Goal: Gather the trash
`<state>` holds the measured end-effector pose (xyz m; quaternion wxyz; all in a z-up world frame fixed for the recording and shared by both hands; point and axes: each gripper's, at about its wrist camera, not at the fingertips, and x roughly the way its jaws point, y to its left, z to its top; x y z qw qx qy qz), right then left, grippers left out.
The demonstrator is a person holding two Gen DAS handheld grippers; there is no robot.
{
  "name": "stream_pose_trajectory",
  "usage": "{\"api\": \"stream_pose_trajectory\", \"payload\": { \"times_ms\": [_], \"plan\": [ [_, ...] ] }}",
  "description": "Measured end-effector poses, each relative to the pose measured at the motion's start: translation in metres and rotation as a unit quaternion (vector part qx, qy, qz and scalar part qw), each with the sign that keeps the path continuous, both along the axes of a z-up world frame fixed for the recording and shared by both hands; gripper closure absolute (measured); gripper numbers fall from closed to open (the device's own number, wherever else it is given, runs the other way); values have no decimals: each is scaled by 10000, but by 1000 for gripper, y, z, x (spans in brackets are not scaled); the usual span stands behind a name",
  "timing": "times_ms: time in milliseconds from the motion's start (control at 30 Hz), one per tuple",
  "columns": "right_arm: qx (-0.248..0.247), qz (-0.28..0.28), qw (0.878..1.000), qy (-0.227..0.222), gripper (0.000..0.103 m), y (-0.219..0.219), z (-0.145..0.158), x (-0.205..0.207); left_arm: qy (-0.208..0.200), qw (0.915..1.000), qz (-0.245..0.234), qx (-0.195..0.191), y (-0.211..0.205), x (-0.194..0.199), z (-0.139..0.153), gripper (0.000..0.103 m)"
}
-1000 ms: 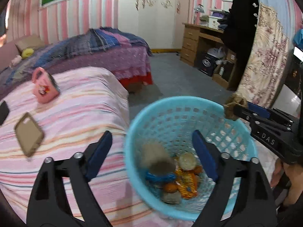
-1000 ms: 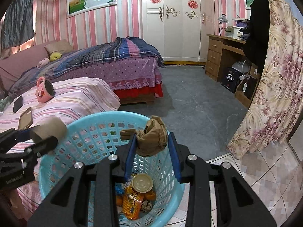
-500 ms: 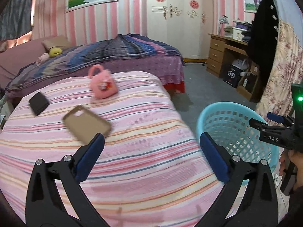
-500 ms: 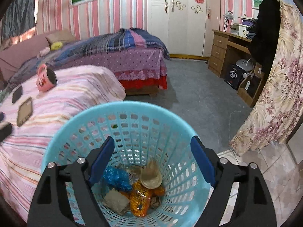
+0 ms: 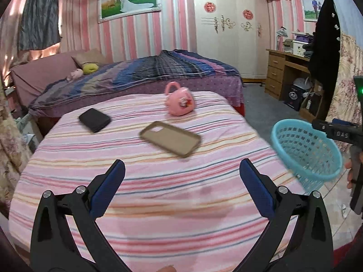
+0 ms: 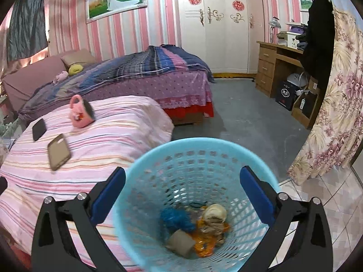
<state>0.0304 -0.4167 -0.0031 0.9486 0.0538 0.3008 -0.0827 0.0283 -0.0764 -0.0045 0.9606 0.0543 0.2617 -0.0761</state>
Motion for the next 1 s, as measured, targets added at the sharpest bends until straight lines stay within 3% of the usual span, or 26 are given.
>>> {"api": "stream_pose_trajectory", "payload": {
  "times_ms": [233,533,667,1000],
  "plan": [
    [-320,337,9986,-246,5,65,14,-35,184,9991,141,-364,35,-11,-11,5],
    [-642,638,9947,-491,5,120,14,-58,34,9993,323,-202,53,-23,-19,5],
    [-496,647,9951,-565,5,141,14,-64,-90,9992,360,-112,57,-26,-19,5],
    [-672,759,9929,-615,5,174,14,-68,24,9985,504,-213,71,-21,-26,5]
  ]
}}
